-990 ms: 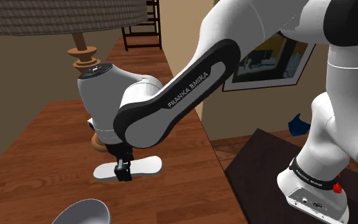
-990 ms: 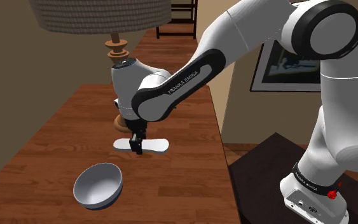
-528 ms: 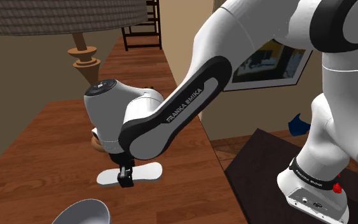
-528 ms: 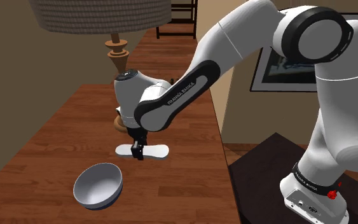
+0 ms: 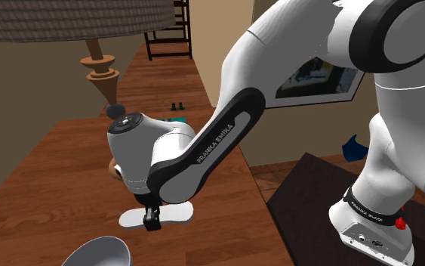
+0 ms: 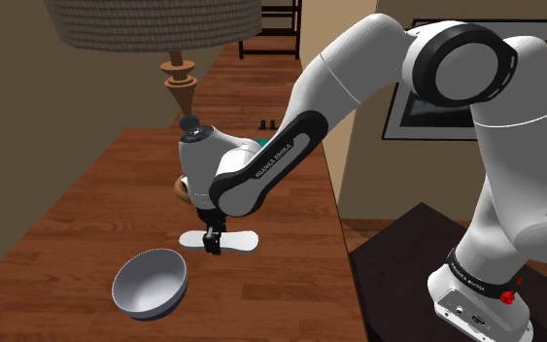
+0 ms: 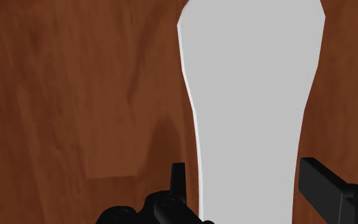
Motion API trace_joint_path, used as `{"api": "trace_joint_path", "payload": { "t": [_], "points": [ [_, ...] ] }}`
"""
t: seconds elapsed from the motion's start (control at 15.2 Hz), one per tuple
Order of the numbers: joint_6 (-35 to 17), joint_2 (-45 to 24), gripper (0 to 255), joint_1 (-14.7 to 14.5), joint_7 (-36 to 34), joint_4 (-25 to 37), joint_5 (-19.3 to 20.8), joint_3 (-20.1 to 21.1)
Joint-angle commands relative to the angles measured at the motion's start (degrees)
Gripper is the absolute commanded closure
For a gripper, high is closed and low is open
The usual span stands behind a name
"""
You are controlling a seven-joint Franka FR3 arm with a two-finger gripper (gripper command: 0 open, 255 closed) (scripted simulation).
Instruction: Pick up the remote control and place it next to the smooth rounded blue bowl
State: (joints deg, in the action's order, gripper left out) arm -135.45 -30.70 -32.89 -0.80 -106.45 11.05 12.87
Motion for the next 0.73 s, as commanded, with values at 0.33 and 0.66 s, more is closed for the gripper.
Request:
{"api": "trace_joint_path", "payload": {
  "t": [0.33,0.66],
  "points": [
    [-2.93,-2.94,255,-0.50,-0.66,0.03,0.93,-0.67],
    [-2.93,-2.94,255,-0.50,-0.66,0.03,0.93,-0.67]
  ]
}}
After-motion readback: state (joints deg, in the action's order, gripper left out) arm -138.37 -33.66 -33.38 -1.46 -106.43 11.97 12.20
